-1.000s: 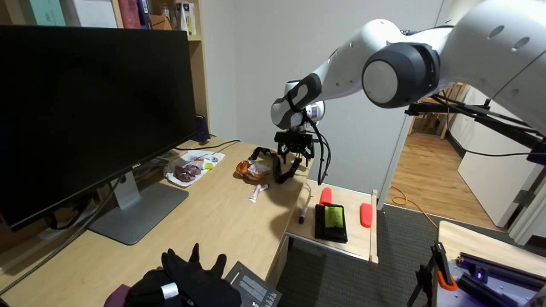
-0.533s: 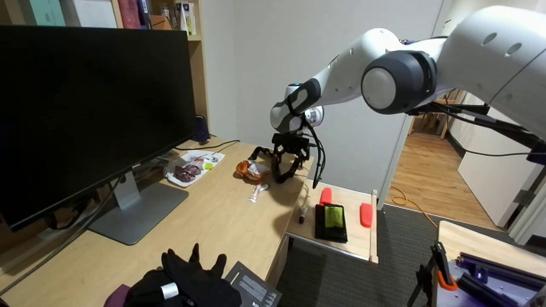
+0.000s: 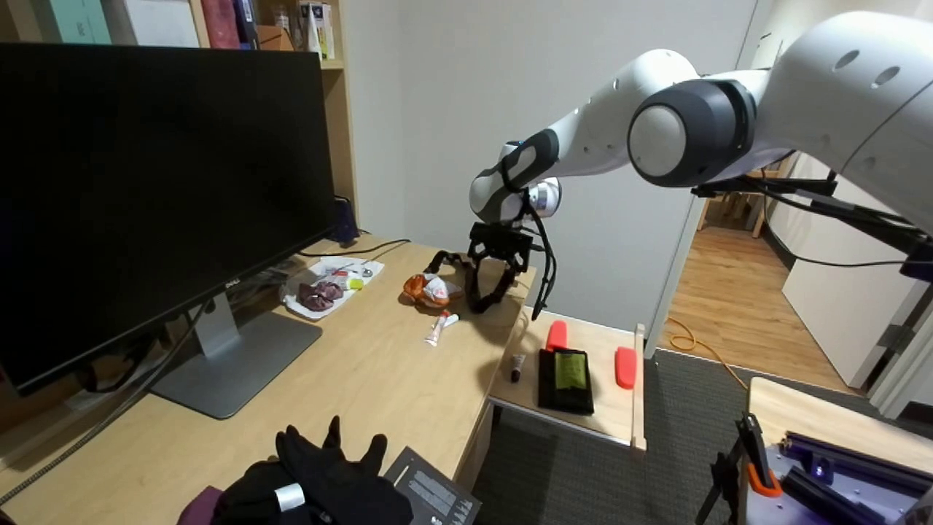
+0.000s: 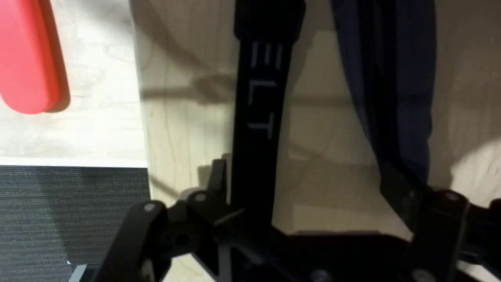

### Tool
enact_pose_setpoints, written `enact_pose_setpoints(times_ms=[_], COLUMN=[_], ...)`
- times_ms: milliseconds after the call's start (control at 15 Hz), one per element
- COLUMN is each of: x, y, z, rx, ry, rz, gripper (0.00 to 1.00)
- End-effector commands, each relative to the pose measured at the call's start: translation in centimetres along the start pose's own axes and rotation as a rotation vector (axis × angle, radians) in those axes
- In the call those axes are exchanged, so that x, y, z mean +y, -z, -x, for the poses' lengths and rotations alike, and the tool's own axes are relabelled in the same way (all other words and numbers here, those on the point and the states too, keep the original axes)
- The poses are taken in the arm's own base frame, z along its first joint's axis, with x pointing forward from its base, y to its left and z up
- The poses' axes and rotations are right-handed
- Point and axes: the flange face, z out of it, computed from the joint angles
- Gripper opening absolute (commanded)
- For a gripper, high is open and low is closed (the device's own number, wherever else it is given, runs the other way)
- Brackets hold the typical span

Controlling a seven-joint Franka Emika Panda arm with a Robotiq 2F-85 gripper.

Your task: Pick up the bag belt and place it on the center of table

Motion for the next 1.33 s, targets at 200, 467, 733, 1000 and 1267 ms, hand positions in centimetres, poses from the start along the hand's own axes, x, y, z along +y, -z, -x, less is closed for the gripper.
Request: enact_pose_setpoints(times_ms=[200, 467, 733, 1000, 1267], x=[-1.1, -2.6, -2.9, -2.3, -1.8], y=[0.1, 0.4, 0.1, 0.3, 2.1], z=[1.2, 2.3, 2.7, 2.1, 0.5], rx=[-0.074, -0.055, -0.063, -0.068, -0.074], ry=[0.106, 0.152, 0.160, 0.145, 0.092], rz=[-0.052, -0.043, -0.027, 0.004, 0.056], gripper=[1.00, 0.75, 0.53, 0.26, 0.07])
